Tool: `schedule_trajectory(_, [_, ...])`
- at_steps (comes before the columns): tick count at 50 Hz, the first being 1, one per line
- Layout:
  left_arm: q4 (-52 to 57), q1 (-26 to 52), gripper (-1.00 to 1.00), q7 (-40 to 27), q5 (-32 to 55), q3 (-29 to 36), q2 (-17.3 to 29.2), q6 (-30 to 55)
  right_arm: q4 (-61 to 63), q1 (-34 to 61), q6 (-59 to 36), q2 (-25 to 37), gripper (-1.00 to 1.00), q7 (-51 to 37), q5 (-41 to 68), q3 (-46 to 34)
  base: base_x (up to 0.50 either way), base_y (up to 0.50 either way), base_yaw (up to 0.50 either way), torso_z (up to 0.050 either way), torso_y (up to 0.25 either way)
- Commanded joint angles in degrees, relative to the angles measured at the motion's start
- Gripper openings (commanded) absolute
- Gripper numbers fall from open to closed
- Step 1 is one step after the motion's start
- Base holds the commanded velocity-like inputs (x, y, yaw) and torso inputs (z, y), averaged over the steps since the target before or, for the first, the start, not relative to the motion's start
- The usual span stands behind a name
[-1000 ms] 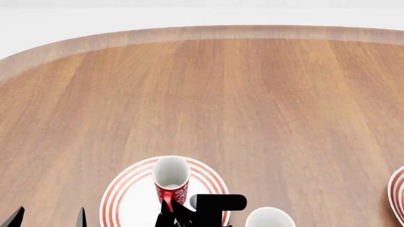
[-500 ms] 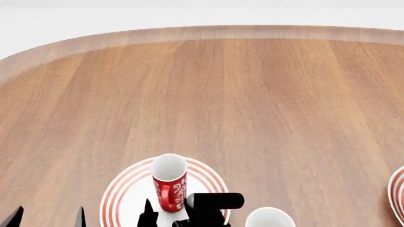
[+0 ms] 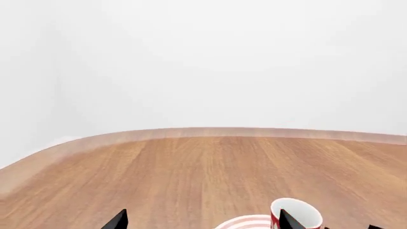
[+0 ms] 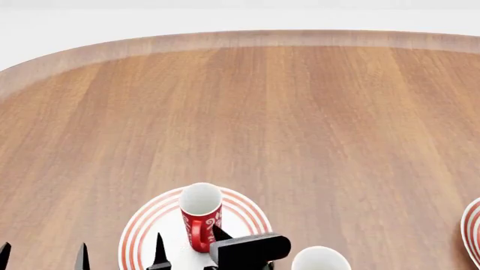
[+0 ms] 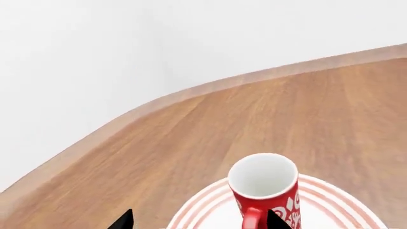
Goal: Put the red mug on the left plate.
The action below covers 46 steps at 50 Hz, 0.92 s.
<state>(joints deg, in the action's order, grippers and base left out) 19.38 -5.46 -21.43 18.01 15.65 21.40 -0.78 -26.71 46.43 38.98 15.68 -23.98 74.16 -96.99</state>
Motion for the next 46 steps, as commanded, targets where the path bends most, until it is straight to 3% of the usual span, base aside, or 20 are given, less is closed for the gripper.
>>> schedule_trajectory(1, [4.3, -2.09, 1.0, -0.89, 0.18, -0.69, 1.34, -0.2, 18.5, 1.45, 3.4, 8.78, 1.0, -16.39, -13.57, -2.89, 0.0, 0.0, 0.0, 0.0, 0.0])
schedule_trajectory(18, [9.63, -5.02, 1.0, -1.76, 0.48, -1.71, 3.1, -1.03, 37.58, 4.22, -2.33, 16.51, 1.0, -33.74, -29.83, -3.7, 0.0, 0.0, 0.0, 0.0, 0.0])
schedule_trajectory(46, [14.36, -8.13, 1.0, -2.41, 0.61, -2.39, 4.79, -2.54, 49.01, 3.97, -7.8, 20.65, 1.0, -41.83, -39.98, -3.52, 0.0, 0.0, 0.0, 0.0, 0.0])
